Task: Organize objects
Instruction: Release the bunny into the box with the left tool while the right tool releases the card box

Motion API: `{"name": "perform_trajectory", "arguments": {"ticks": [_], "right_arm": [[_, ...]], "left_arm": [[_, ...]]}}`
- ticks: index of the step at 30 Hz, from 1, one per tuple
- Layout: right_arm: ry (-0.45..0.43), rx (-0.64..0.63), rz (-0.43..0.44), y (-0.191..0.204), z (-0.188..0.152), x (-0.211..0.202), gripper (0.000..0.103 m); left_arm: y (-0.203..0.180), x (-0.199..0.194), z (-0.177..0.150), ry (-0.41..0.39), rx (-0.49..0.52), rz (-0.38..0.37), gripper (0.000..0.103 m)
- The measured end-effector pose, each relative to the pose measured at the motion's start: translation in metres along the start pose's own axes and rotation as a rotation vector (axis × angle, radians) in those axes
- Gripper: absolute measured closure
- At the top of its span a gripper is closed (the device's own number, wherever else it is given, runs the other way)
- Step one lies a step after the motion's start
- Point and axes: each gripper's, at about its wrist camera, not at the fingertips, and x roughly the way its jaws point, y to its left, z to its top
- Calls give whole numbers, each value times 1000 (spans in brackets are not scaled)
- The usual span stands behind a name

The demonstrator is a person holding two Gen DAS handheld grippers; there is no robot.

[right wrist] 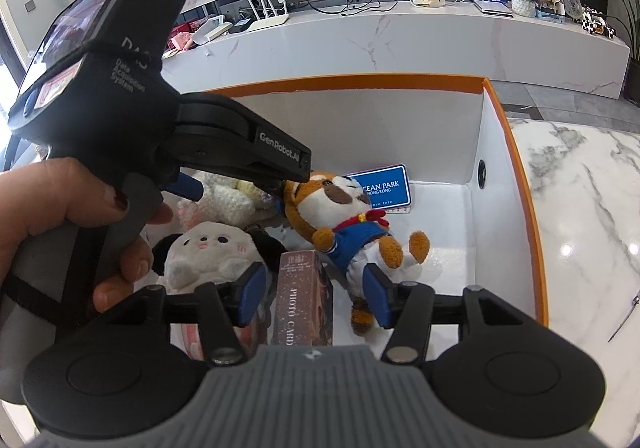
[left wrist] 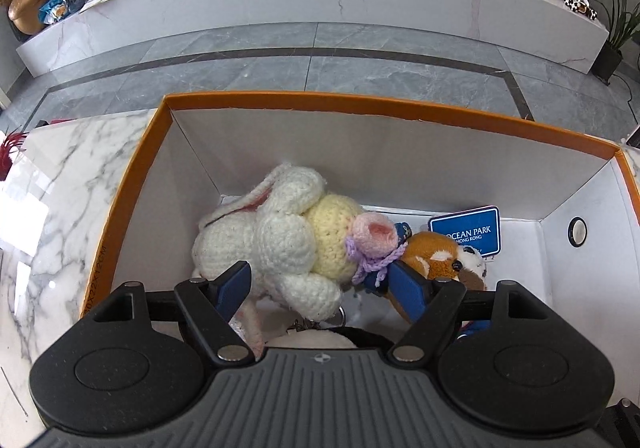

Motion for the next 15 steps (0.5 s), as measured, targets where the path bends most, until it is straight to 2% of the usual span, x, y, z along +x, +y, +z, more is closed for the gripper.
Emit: {"name": "perform_trajectory", "arguments": {"ticks": [6, 15], "right_arm": [[-3, -1, -5, -1, 0, 1, 43], [-16, -18, -35, 2, -2, 0, 28]], "left_arm": [[-2, -5, 0, -13, 8, 7, 14], [-4, -11, -1, -32, 18, 9, 14]]}}
